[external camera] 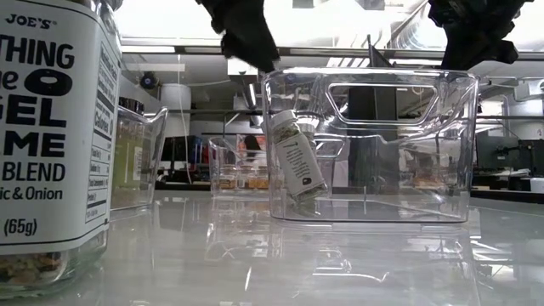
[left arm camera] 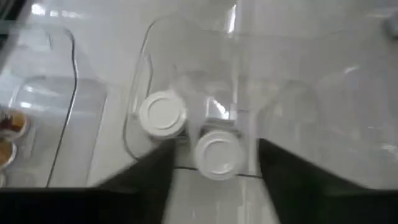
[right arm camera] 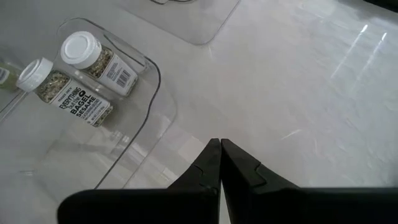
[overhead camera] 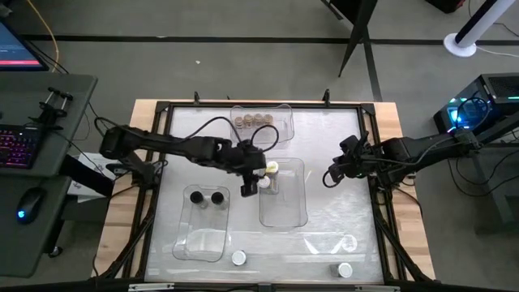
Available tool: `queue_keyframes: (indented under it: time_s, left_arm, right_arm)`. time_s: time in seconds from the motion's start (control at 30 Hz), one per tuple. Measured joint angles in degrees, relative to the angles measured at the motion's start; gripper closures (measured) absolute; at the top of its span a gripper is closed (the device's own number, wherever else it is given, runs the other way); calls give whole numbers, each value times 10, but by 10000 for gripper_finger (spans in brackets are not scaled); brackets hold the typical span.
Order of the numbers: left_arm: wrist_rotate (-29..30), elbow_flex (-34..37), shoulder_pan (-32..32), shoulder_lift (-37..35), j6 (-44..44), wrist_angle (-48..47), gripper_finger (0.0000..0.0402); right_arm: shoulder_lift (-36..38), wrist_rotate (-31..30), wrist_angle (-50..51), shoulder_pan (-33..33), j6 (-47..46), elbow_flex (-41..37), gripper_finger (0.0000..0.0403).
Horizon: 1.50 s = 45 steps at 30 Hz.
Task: Sort spices by type
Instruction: Put the white seasoning bottle into the bottom right transparent bin
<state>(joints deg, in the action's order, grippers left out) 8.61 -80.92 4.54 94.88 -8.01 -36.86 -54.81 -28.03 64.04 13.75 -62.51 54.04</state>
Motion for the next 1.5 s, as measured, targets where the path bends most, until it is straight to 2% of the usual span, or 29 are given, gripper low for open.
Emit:
queue_keyframes:
  time_s: [0.1, 0.13, 0.27, 0.37, 0.6, 0.8, 1.3, 1.5]
  left_arm:
    - [-34, 1, -12, 17, -1, 0, 342]
    - [-47, 1, -14, 22, -6, 0, 371]
    - [-44, 1, -12, 44, -18, -4, 394]
    - [-27, 1, -11, 53, -23, -7, 399]
    - [-25, 1, -11, 57, -13, -5, 401]
    - [-53, 0, -9, 70, -10, -11, 401]
    - [-56, 1, -16, 80, 8, -2, 401]
    - [-76, 1, -15, 97, 12, 6, 401]
  right_arm:
    - [0, 0, 0, 0, 0, 0, 402]
    - [0, 0, 0, 0, 0, 0, 402]
    - [0, -2, 0, 0, 0, 0, 402]
    - [0, -2, 0, 0, 0, 0, 402]
    - [0, -4, 0, 0, -1, 0, 402]
    - [0, -9, 0, 0, -2, 0, 402]
    - [-1, -9, -1, 0, -3, -2, 402]
    - [-1, -9, -1, 0, -5, -2, 402]
